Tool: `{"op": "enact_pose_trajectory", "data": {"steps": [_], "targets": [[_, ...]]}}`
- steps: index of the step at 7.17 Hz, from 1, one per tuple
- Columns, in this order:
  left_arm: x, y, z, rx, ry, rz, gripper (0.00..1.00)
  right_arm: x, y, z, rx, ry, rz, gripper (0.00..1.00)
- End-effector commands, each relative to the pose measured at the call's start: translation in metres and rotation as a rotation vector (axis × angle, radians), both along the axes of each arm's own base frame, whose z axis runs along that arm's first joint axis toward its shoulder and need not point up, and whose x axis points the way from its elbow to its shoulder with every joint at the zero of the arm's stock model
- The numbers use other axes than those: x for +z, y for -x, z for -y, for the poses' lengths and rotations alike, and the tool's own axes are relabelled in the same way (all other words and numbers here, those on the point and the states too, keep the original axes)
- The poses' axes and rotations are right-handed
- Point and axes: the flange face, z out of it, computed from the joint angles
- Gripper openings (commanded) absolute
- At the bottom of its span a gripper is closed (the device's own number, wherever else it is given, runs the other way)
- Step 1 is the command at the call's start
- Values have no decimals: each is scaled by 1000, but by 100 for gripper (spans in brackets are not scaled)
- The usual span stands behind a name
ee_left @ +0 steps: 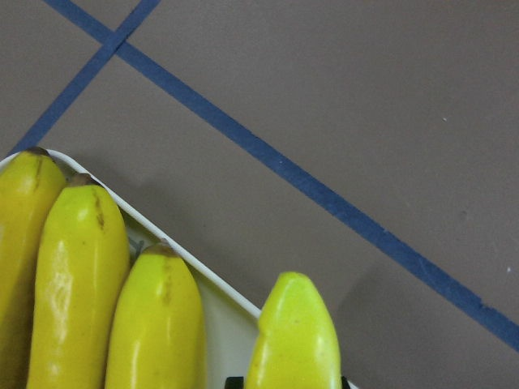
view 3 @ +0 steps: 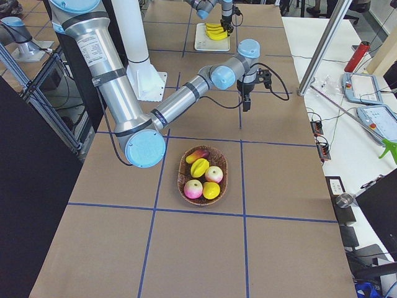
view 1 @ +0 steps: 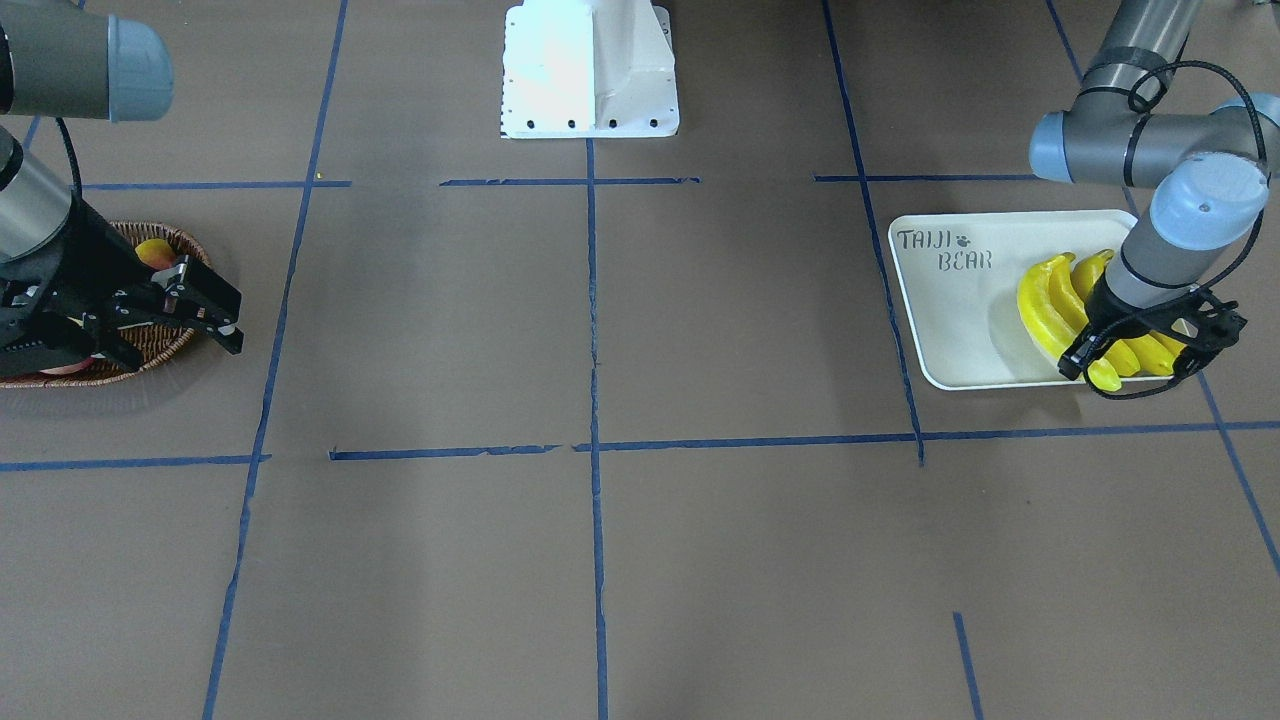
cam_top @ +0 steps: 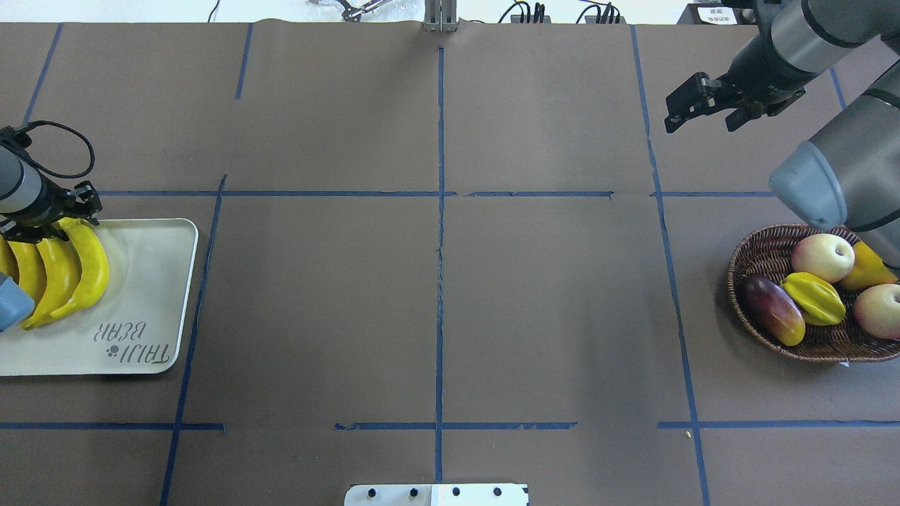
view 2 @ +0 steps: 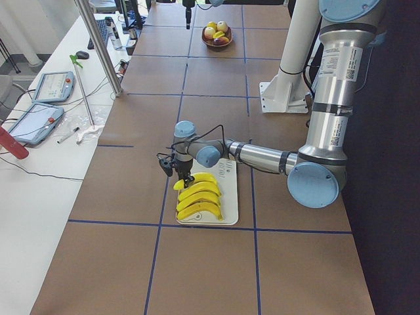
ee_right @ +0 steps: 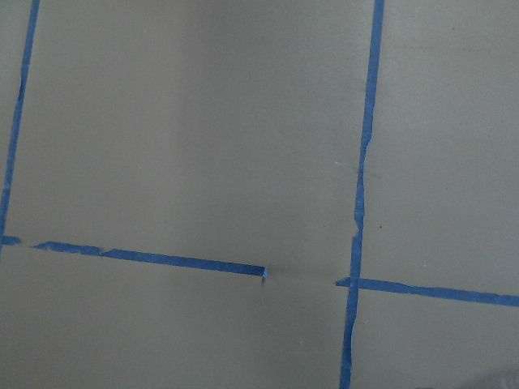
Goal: Transfer all bananas from basket to plate
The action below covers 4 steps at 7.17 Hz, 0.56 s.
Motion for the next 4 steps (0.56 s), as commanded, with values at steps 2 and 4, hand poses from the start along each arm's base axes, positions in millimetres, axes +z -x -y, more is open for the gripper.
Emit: {"op": "enact_pose_trajectory", "data": {"steps": [2, 4], "targets": [[-8, 87, 30, 119, -72, -75, 100, 10, -23, 9, -18, 17, -48, 100], [-1, 167, 41, 301, -186, -85, 100, 40, -83, 29, -93, -22, -139, 100]]}}
